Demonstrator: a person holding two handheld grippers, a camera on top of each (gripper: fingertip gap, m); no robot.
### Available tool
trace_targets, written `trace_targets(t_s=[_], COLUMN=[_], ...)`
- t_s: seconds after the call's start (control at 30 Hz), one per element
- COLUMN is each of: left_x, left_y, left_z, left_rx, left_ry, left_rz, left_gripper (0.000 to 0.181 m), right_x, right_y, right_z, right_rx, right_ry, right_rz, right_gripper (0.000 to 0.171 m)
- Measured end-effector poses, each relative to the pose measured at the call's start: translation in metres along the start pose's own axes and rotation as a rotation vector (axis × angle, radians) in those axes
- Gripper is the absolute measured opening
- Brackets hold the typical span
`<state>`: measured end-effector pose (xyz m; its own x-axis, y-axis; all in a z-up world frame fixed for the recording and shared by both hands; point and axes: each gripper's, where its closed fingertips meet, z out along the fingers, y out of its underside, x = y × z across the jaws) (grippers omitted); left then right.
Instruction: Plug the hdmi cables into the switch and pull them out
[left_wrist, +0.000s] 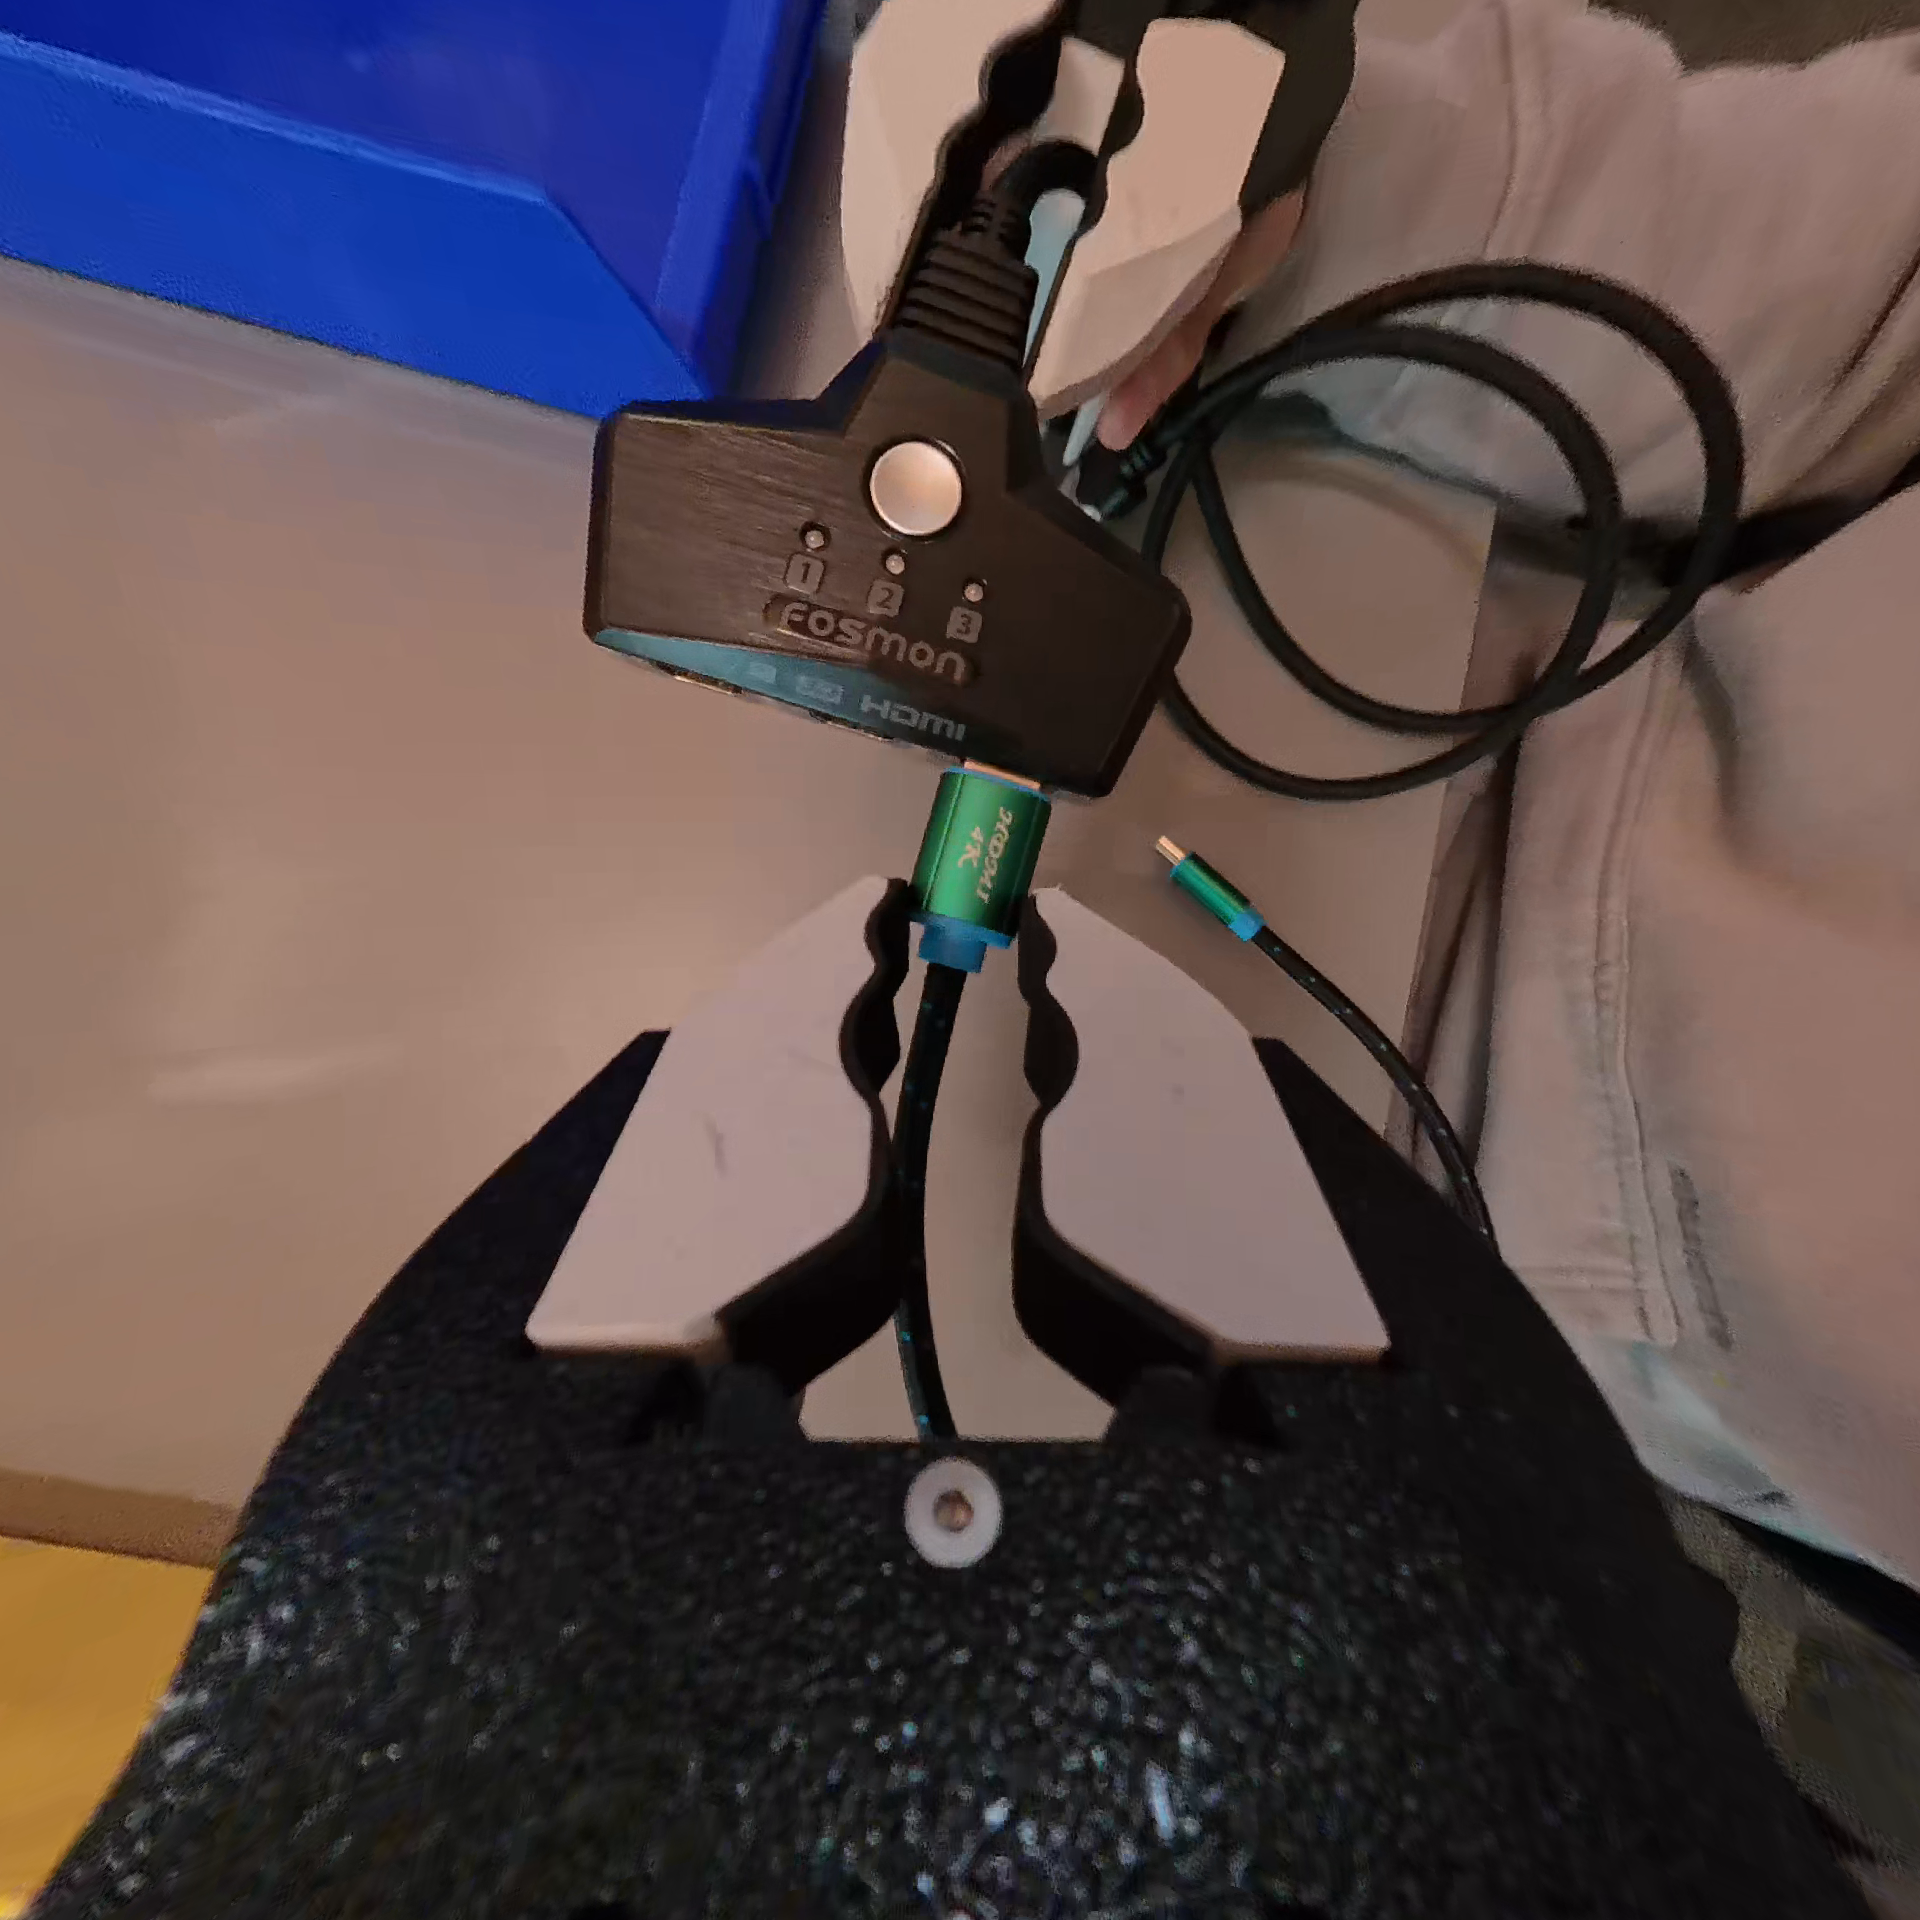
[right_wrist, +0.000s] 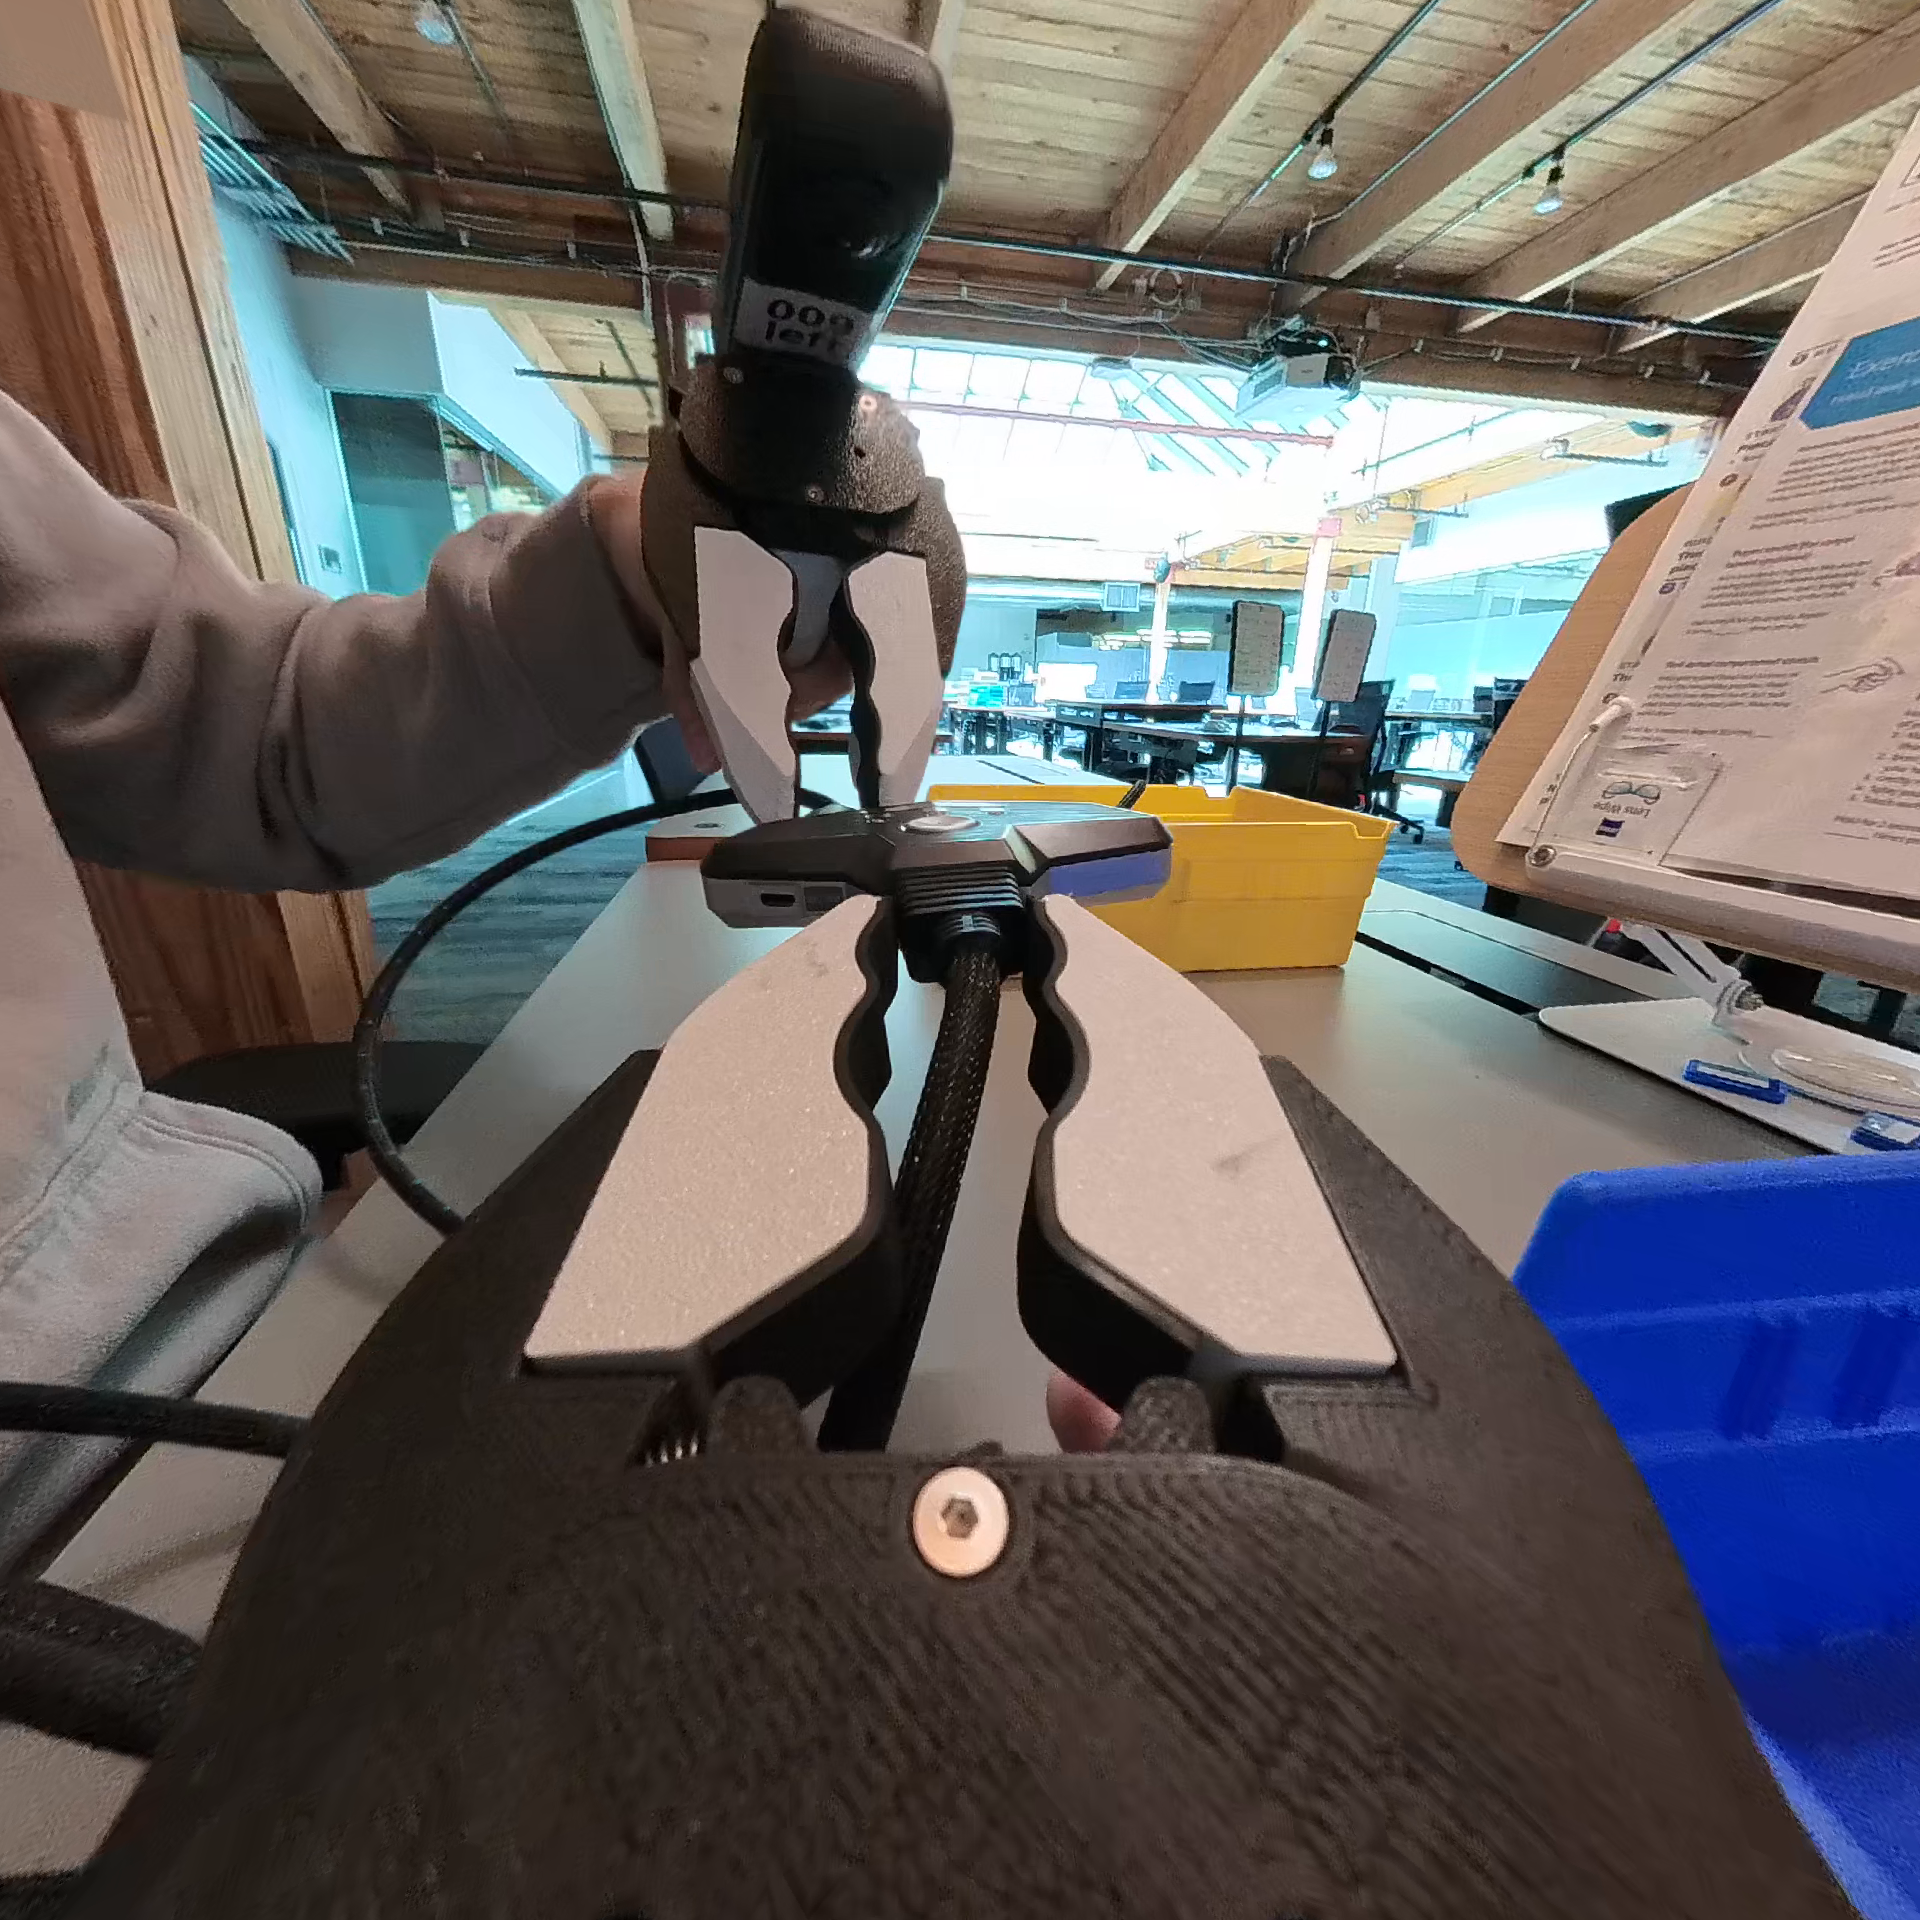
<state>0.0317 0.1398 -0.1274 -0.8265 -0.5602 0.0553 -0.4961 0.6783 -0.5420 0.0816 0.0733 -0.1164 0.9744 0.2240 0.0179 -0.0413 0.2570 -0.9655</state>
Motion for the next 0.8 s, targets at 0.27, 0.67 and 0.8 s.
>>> trace_targets(t_s=[0.27,0.67,0.8], left_x=[-0.001,-0.038,-0.144], left_y=[-0.003,-0.015,0.075], left_z=[-0.001,-0.069,-0.135], left_rx=[0.079,0.535,0.480], left_ry=[-0.007,-0.195,-0.647], left_rz=[0.004,-0.157,-0.513], left_gripper=[0.020,0.044,0.045], right_x=[0.001,0.009,0.010], right_y=[-0.001,-0.007,-0.005], right_z=[-0.001,-0.008,-0.007], right_rx=[0.021,0.041,0.032], right_ry=[0.005,0.045,0.049], right_rz=[0.026,0.010,0.012], right_gripper=[0.023,0.022,0.022])
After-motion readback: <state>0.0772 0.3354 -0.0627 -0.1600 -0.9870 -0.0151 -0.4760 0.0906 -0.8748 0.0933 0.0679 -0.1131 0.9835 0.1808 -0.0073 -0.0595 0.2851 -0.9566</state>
